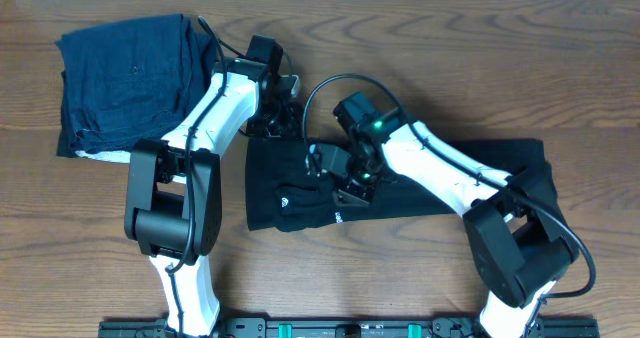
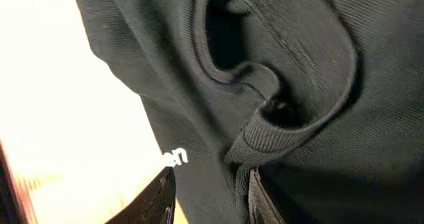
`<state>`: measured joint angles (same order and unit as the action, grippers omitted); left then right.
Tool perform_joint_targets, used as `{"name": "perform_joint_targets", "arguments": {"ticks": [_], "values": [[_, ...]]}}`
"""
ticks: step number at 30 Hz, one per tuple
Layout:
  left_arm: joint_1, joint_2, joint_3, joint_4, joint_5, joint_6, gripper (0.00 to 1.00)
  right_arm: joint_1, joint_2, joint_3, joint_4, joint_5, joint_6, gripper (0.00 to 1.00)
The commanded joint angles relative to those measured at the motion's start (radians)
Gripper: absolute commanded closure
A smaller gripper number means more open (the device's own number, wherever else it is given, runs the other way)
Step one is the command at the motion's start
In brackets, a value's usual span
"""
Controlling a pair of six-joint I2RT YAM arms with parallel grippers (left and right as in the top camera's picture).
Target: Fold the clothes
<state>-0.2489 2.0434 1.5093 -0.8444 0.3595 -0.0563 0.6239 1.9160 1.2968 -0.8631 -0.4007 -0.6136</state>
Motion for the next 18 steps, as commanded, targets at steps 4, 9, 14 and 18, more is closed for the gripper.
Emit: {"name": "perform_joint_targets", "arguments": {"ticks": [4,9,14,18], "values": [[0.001,0.016,-0.013,-0.003,-0.005,-0.009,0.46,0.033,-0.013,0.027,-0.007,0.035,0.020,0.76],[0.001,0.016,-0.013,-0.003,-0.005,-0.009,0.46,0.007,-0.040,0.081,-0.051,0.030,0.051,0.71],[0.001,0.016,-0.013,-0.003,-0.005,-0.009,0.46,-0.030,-0.061,0.087,-0.110,0.087,0.048,0.68],[0.001,0.016,-0.013,-0.002,-0.005,-0.009,0.46,-0.050,-0.059,0.075,-0.153,0.173,0.042,0.65]]}}
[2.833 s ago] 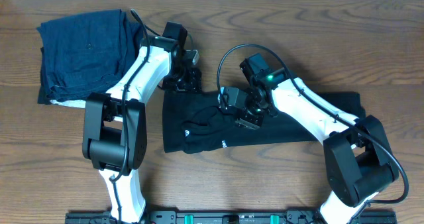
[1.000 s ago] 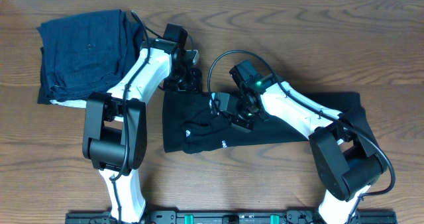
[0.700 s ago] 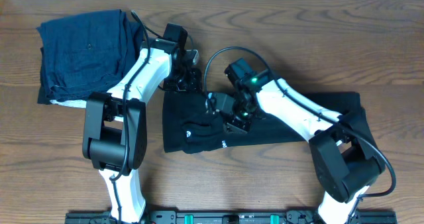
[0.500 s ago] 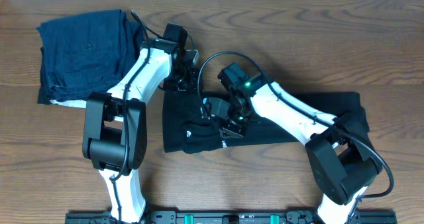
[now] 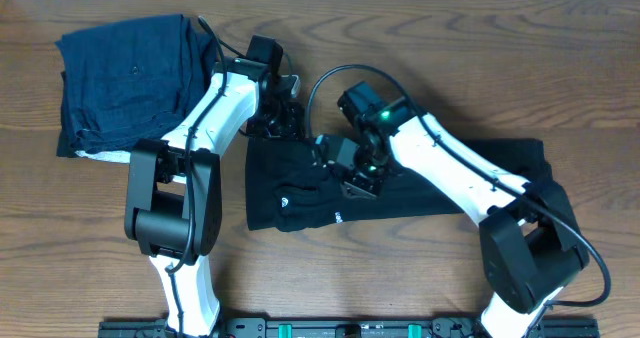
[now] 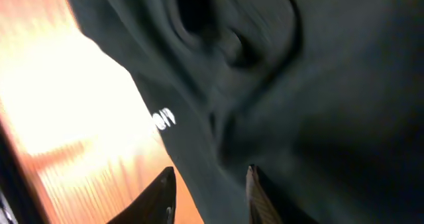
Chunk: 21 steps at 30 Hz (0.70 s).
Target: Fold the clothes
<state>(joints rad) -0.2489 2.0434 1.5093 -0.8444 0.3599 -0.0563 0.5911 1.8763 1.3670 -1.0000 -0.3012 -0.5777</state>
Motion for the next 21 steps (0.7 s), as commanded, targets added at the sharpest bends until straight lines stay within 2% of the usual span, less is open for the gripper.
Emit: {"name": "perform_joint_targets", "arguments": {"ticks": [1,6,12,21], "values": [[0.001,0.016,-0.013,-0.002,-0.005,-0.009,0.46,-0.020,-0.019,0.003,-0.023,0.073,-0.005,0.64],[0.001,0.016,-0.013,-0.005,-0.005,-0.009,0.46,-0.022,-0.019,-0.031,-0.051,0.149,-0.033,0.61],[0.001,0.016,-0.013,-0.005,-0.005,-0.009,0.46,-0.030,-0.019,-0.087,-0.051,0.172,-0.029,0.67],[0.001,0.016,-0.013,-0.003,-0.005,-0.009,0.46,-0.090,-0.019,-0.133,0.026,0.197,-0.013,0.66]]}}
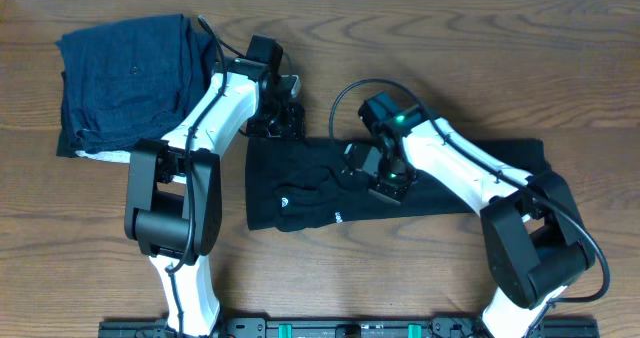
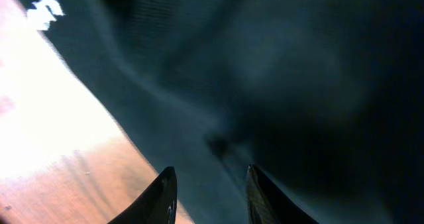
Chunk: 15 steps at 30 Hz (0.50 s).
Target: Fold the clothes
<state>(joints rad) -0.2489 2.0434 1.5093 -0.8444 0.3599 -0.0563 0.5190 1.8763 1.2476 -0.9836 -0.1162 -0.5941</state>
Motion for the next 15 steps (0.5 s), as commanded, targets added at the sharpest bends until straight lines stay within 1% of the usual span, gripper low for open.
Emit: {"name": "perform_joint_targets", "arguments": {"ticks": [1,15], "values": [[0.001,0.016,-0.013,-0.003,-0.006,-0.009,0.46,-0.023,-0.019,-0.015,0.015,0.011,0.003,0.66],[0.001,0.016,-0.013,-0.002,-0.005,-0.009,0.46,-0.037,-0.019,-0.101,0.129,0.012,0.021,0.66]]}}
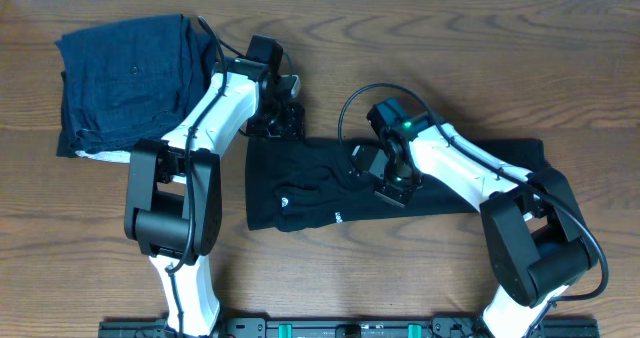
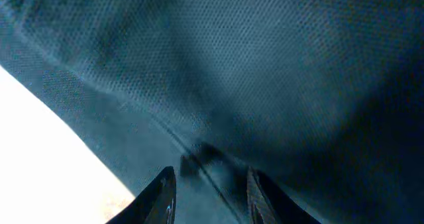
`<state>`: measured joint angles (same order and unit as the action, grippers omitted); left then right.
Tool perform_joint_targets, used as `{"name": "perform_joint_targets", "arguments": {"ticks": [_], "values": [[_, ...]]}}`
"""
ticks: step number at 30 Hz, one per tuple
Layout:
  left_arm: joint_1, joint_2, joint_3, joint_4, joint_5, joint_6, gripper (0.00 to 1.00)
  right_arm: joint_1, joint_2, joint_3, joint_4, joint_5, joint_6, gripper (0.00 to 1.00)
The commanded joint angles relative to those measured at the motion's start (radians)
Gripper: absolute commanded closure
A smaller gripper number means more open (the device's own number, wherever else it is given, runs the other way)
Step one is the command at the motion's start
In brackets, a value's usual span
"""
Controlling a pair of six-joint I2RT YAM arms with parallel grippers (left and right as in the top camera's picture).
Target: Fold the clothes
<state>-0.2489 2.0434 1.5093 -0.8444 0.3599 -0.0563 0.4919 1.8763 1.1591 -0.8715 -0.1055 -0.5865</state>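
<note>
A black garment [image 1: 480, 173] lies spread lengthwise across the middle of the table, with white print near its left end. My right gripper [image 1: 392, 186] sits low over its middle. In the right wrist view the black garment [image 2: 265, 65] fills the frame, and my right gripper [image 2: 209, 191] is open with a seam running between its fingertips [image 2: 165, 187]. My left gripper [image 1: 283, 124] rests at the garment's upper left corner; whether it grips the cloth does not show.
A folded navy garment [image 1: 130, 78] lies at the back left of the wooden table [image 1: 400, 38]. The right arm's black cable loops above the black garment. A black rail runs along the table's front edge.
My right gripper has moved slightly to the right along the black garment and is closer to the cloth. The white print has left the wrist view. The left arm has not moved.
My right gripper first stood open over the garment's left part, by a ribbed cuff and white print. It then sat a little higher by the same print. Later it was further right over plain cloth, and now it is low over the garment's middle. The left gripper stayed at the corner.
</note>
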Motion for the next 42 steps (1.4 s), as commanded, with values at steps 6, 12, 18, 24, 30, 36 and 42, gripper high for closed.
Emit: {"name": "perform_joint_targets", "arguments": {"ticks": [6,12,18,24,30,36,42], "values": [[0.001,0.016,-0.013,-0.002,-0.005,-0.009,0.46,-0.010,-0.019,-0.016,0.038,0.001,0.014,0.74],[0.001,0.016,-0.013,-0.002,-0.005,-0.009,0.46,-0.009,-0.019,-0.016,0.039,0.001,0.047,0.98],[0.001,0.016,-0.013,-0.002,-0.005,-0.009,0.46,-0.006,-0.019,0.021,-0.026,0.000,0.123,0.99],[0.001,0.016,-0.013,-0.002,-0.005,-0.009,0.46,-0.006,-0.020,0.065,-0.099,-0.014,0.174,0.99],[0.001,0.016,-0.013,-0.002,-0.005,-0.009,0.46,-0.006,-0.019,0.067,-0.132,-0.103,0.175,0.99],[0.001,0.016,-0.013,-0.002,-0.005,-0.009,0.46,-0.006,-0.019,0.059,-0.134,-0.165,0.175,0.99],[0.001,0.016,-0.013,-0.001,-0.005,-0.009,0.46,0.000,-0.019,0.036,-0.130,-0.165,0.175,0.99]]}}
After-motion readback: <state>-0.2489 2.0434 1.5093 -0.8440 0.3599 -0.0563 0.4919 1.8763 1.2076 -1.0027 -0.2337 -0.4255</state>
